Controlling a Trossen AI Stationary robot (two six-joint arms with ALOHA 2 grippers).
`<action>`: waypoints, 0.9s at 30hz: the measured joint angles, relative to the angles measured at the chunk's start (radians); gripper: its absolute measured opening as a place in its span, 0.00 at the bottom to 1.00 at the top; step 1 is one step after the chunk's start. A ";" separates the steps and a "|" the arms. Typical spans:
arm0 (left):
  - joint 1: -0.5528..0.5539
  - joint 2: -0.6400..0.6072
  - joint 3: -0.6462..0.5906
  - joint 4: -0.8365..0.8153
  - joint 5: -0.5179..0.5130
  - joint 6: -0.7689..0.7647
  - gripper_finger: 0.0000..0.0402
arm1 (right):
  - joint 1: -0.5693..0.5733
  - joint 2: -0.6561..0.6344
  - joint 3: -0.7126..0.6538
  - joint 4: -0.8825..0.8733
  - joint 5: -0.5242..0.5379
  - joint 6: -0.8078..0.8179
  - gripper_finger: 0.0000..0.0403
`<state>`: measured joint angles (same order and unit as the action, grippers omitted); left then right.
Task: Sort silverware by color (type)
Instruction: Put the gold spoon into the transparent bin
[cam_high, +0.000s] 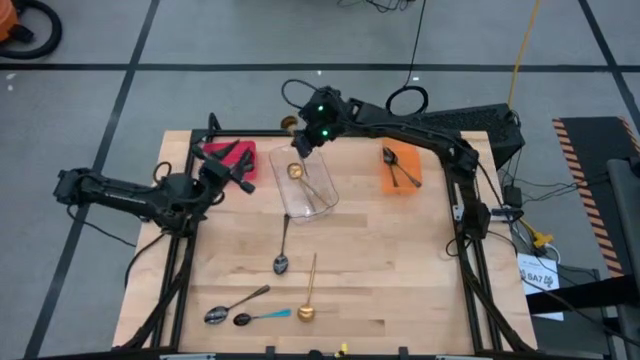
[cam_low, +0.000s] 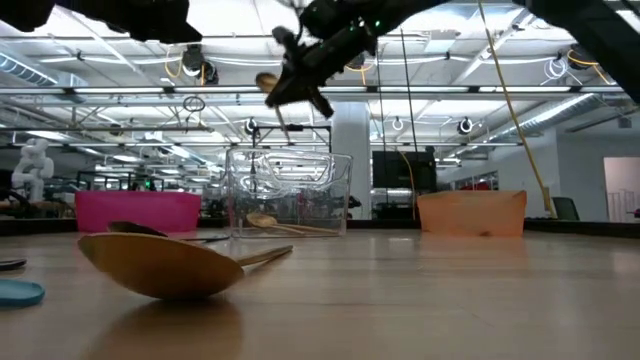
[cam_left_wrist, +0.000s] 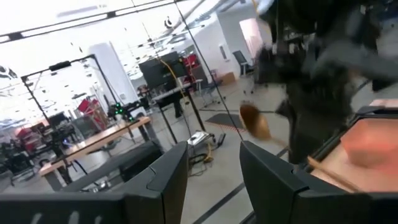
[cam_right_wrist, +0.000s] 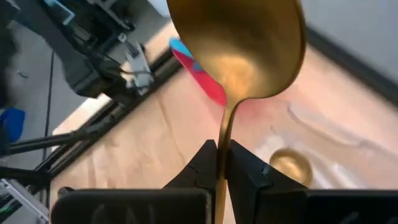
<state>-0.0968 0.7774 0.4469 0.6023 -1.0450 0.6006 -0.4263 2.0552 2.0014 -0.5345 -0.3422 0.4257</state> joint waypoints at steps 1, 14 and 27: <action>0.003 0.003 0.000 -0.003 0.002 -0.003 0.38 | 0.000 0.015 0.000 -0.007 -0.001 0.010 0.03; 0.068 0.008 0.000 -0.109 0.008 -0.039 0.38 | 0.038 0.155 0.000 -0.120 -0.004 0.071 0.03; 0.077 0.008 0.000 -0.116 0.007 -0.056 0.38 | 0.055 0.204 -0.002 -0.157 0.005 0.108 0.03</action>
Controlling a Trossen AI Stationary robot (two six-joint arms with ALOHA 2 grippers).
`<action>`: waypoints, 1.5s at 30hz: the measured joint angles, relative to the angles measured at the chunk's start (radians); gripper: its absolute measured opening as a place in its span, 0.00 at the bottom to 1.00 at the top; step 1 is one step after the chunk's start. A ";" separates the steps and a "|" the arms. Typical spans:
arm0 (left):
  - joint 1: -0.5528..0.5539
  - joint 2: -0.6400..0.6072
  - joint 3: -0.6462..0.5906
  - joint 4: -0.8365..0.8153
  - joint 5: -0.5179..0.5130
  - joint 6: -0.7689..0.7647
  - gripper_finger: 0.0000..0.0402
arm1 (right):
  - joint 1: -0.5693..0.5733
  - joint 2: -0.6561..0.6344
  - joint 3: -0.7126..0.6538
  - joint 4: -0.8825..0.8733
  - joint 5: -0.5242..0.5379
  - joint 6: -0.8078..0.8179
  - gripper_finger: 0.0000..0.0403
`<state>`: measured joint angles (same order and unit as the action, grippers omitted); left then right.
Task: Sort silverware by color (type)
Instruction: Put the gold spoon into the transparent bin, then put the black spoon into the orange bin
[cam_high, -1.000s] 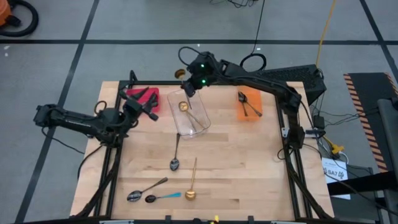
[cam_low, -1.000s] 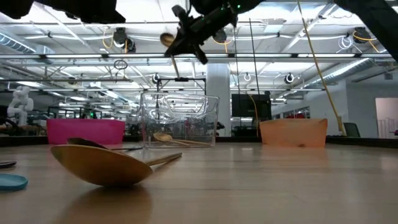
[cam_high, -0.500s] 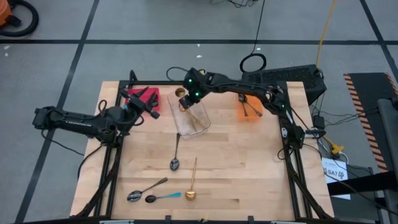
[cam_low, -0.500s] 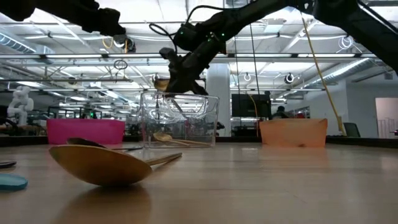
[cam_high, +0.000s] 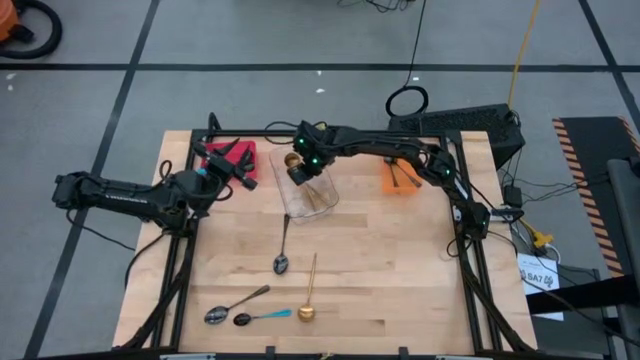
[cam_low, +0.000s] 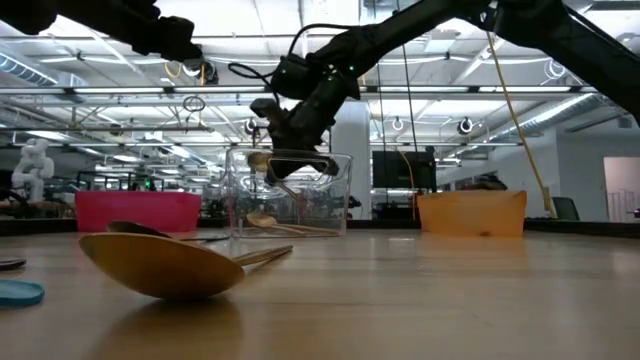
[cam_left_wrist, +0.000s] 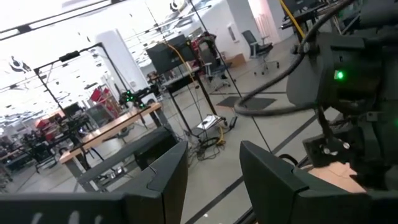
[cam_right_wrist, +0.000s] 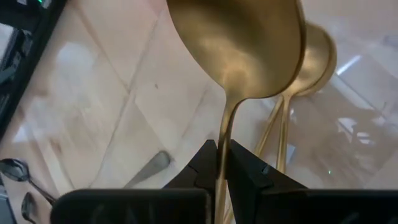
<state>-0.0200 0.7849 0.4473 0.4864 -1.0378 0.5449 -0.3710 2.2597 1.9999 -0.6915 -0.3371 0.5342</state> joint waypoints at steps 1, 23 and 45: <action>0.000 0.000 0.000 -0.002 0.000 0.000 0.38 | 0.000 -0.001 0.000 0.003 0.006 0.000 0.03; 0.000 0.000 0.001 -0.015 -0.001 0.001 0.38 | 0.013 -0.002 0.000 -0.024 0.102 -0.005 0.04; 0.000 0.000 0.001 -0.051 -0.001 -0.021 0.38 | 0.016 -0.048 0.000 -0.015 0.130 -0.112 0.26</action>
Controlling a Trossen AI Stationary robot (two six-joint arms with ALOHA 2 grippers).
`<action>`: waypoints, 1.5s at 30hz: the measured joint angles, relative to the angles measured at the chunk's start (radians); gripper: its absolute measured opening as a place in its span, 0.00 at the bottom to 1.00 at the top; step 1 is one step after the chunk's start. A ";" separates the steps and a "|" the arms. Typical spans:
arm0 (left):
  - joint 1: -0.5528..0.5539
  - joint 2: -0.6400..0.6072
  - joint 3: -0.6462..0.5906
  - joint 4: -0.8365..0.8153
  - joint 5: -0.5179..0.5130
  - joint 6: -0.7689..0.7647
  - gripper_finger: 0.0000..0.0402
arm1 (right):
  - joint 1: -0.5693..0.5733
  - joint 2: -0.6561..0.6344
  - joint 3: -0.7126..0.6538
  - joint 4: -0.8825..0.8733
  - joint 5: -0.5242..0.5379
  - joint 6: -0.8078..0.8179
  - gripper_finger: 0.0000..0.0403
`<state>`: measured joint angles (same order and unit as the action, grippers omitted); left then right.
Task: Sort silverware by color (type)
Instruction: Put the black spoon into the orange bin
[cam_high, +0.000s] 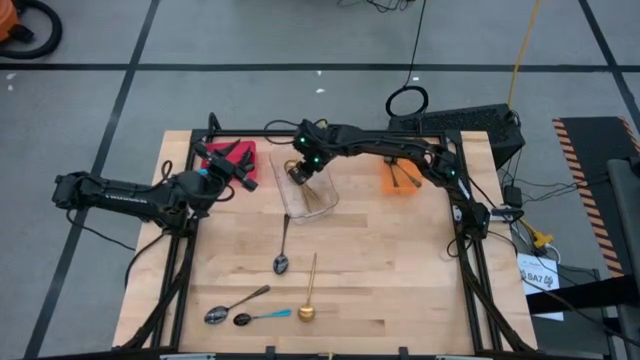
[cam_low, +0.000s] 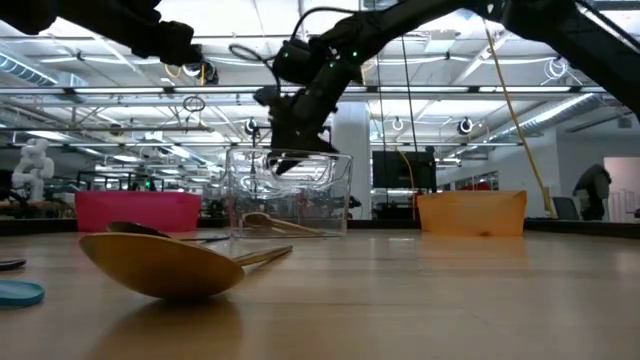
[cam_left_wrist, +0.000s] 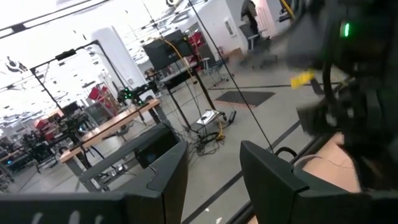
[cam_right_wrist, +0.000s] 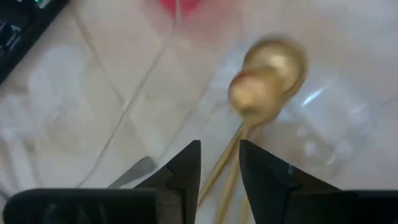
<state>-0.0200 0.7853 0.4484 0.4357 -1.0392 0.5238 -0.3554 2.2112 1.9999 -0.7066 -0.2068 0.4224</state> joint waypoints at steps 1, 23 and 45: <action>0.000 0.000 0.000 -0.005 0.000 -0.008 0.38 | 0.005 -0.011 0.000 0.001 0.029 -0.026 0.26; -0.099 0.000 0.000 -0.067 -0.001 -0.119 0.38 | 0.161 -0.570 -0.748 0.467 0.262 -0.264 0.25; -0.207 0.018 0.000 -0.192 0.177 -0.699 0.38 | 0.220 -1.021 -1.474 1.187 0.261 -0.316 0.25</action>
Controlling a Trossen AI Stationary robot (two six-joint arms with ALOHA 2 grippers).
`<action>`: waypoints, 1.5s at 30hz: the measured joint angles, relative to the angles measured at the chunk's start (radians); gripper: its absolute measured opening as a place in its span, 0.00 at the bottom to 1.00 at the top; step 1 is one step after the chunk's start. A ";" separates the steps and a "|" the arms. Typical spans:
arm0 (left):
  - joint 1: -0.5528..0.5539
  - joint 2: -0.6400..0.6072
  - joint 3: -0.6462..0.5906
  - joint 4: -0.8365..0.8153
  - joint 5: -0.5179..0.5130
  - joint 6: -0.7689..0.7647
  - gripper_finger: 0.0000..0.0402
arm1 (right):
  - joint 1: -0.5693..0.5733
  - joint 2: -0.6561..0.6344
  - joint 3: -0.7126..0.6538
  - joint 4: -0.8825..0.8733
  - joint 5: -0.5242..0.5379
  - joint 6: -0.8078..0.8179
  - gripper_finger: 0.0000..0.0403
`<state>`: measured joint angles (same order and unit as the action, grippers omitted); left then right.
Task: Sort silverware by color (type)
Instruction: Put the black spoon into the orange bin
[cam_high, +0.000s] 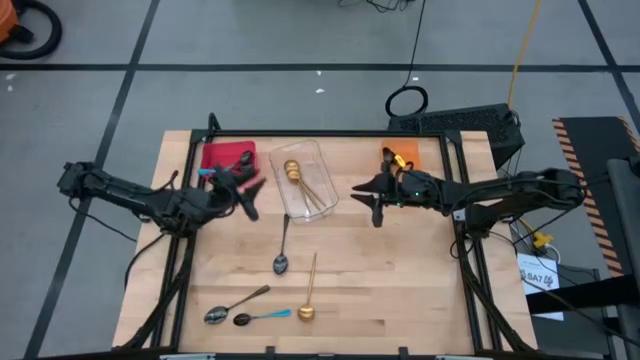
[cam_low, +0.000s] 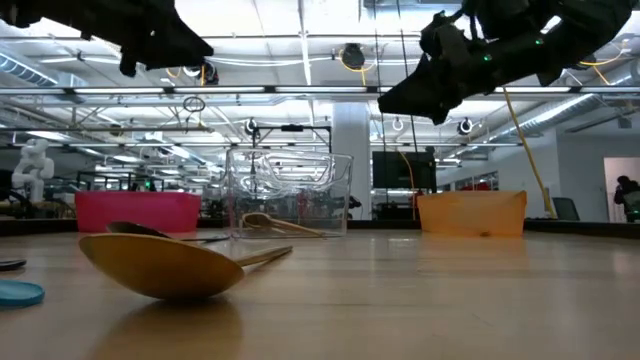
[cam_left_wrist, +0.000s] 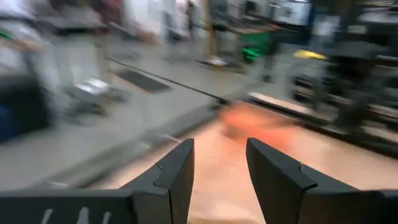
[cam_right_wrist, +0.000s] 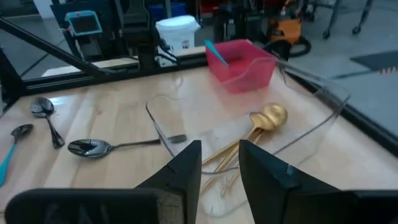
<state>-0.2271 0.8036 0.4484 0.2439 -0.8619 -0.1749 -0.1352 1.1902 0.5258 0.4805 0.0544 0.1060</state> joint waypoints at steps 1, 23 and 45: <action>-0.014 0.007 0.000 -0.013 0.040 -0.050 0.38 | 0.000 -0.002 -0.004 0.011 -0.001 -0.012 0.25; -0.371 0.499 0.321 -0.445 0.499 -0.751 0.38 | 0.000 -0.001 -0.006 -0.022 -0.006 -0.070 0.25; -0.620 0.760 0.462 -0.882 0.814 -1.287 0.38 | 0.027 -0.001 -0.006 -0.044 -0.004 -0.066 0.25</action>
<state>-0.8467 1.5637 0.9108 -0.6380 -0.0482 -1.4620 -0.1081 1.1892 0.5201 0.4366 0.0502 0.0405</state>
